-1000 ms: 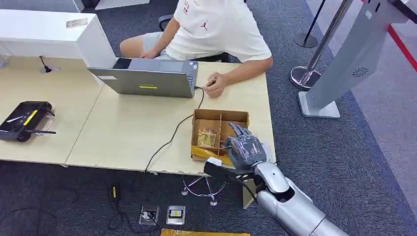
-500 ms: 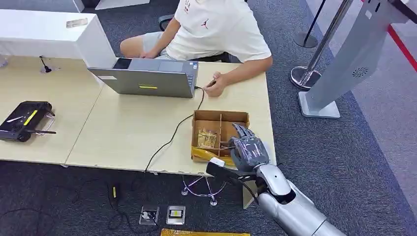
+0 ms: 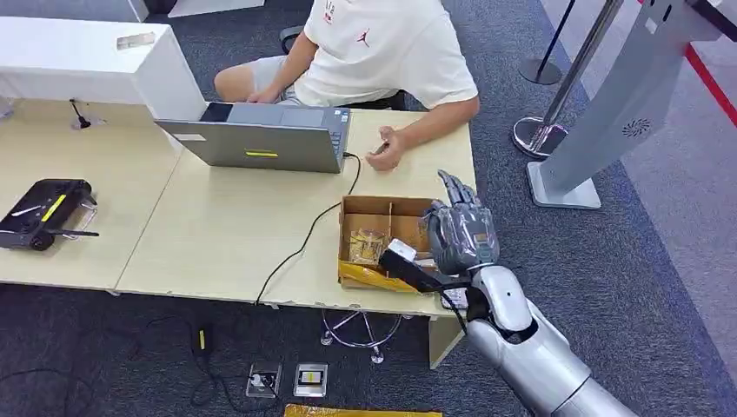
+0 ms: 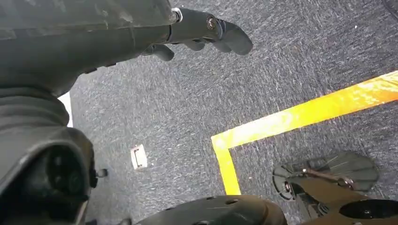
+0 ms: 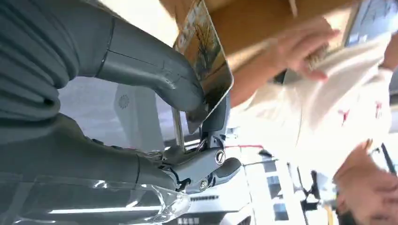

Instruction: Pass the card to the sensor for recognition and then transmit it.

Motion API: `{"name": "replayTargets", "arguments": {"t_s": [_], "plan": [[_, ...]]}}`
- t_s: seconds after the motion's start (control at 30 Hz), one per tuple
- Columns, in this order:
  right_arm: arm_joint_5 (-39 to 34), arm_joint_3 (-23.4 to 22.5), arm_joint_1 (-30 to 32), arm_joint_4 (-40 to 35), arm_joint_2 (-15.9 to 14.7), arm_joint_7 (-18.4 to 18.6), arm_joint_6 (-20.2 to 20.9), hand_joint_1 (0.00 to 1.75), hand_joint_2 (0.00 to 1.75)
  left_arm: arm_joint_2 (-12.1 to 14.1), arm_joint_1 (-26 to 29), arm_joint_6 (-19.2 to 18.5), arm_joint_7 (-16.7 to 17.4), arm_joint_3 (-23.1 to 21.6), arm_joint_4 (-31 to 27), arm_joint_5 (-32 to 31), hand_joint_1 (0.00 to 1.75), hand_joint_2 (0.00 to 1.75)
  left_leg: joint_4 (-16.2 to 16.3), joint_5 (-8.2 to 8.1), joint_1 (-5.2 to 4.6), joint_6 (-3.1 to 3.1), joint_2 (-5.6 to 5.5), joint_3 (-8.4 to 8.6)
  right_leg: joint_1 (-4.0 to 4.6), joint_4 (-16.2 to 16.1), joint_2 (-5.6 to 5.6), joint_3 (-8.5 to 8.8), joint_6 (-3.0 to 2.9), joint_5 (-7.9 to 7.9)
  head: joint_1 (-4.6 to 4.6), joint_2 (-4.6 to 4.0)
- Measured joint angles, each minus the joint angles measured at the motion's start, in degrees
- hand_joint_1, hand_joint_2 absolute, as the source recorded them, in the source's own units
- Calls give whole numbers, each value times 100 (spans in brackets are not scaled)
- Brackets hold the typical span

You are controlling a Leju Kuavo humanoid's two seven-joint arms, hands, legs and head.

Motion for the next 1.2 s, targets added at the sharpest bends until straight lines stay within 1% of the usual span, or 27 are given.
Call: {"name": "replayTargets", "arguments": {"t_s": [0.17,0.27,0.4,0.5,0.67,0.8,1.0,1.2], "plan": [[15,-151,-21,-153,-37,24,-31,175,175,-20,3,13,0,0,0,2,0,0,0,0,0,0,0,0,0,0,2,0,0,0,0,0],[33,-193,-23,-195,-46,13,-87,175,175,-22,3,15,0,0,0,2,0,0,0,0,0,0,0,-1,0,0,1,0,0,0,0,0],[33,-221,-92,-195,-46,-2,-59,175,175,-31,3,11,-2,-4,0,-35,0,0,0,0,0,0,0,-2,0,0,1,-1,0,0,0,0],[-61,-243,-307,-182,-46,-50,101,175,175,-33,2,-24,-2,-50,0,-118,0,0,0,0,0,0,0,-2,0,1,2,0,-2,3,-2,0],[-175,-245,-850,-52,-35,-103,370,175,175,-26,-1,-74,-2,-103,0,-249,0,0,0,2,0,1,0,-3,0,1,0,1,-1,3,0,0],[-333,-238,-1314,245,53,-131,431,175,175,-24,-6,-87,0,-168,0,-330,0,0,0,2,0,1,0,-6,0,1,1,0,-1,4,-2,0],[-732,-175,-2052,986,335,-227,516,175,175,-20,-18,-109,63,-247,0,-411,0,0,0,3,0,1,-1,-8,1,2,-1,-3,-1,3,-4,0],[-813,-79,-2439,1754,603,-293,492,175,175,-7,-52,-155,94,-317,0,-459,0,0,0,4,1,1,-5,-9,2,2,-3,-2,-1,3,-2,0]]}}
